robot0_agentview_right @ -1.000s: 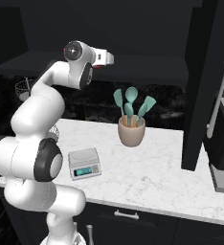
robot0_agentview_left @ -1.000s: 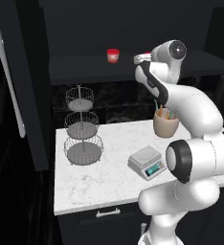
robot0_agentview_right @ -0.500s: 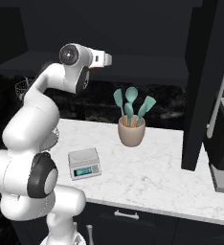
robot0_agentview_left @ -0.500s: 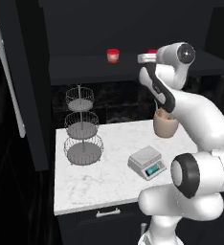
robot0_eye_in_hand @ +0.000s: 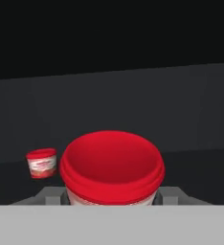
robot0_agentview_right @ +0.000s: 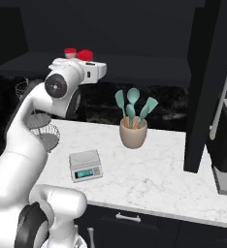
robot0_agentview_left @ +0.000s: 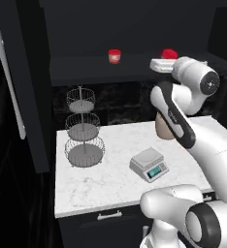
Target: Pick the jam and place it on the digital scale for weighing, and close the cabinet.
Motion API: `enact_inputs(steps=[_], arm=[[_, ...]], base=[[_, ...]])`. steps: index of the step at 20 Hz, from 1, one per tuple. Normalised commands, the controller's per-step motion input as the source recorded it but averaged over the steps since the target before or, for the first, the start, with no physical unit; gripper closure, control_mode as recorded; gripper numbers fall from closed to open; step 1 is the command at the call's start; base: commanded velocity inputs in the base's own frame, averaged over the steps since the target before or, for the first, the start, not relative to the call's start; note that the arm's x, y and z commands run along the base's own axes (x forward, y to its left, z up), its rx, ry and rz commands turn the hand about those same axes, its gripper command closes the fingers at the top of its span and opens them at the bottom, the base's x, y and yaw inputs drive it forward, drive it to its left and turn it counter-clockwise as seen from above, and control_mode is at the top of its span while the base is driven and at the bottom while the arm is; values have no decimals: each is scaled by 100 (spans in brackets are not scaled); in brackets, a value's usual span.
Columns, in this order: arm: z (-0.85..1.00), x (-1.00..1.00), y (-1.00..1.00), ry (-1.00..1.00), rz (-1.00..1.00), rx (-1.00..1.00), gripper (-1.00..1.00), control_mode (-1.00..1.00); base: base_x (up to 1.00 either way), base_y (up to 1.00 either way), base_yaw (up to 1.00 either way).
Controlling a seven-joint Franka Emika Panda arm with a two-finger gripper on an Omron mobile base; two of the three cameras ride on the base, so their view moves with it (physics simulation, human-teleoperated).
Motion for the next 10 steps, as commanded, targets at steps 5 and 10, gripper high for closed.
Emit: enact_inputs(steps=[5, 10], arm=[[1, -94, -1, -16, 0, 4, 100, -100], [0, -97, -14, -5, 0, 1, 100, -100]], base=[[0, 0, 0], [0, 0, 0]])
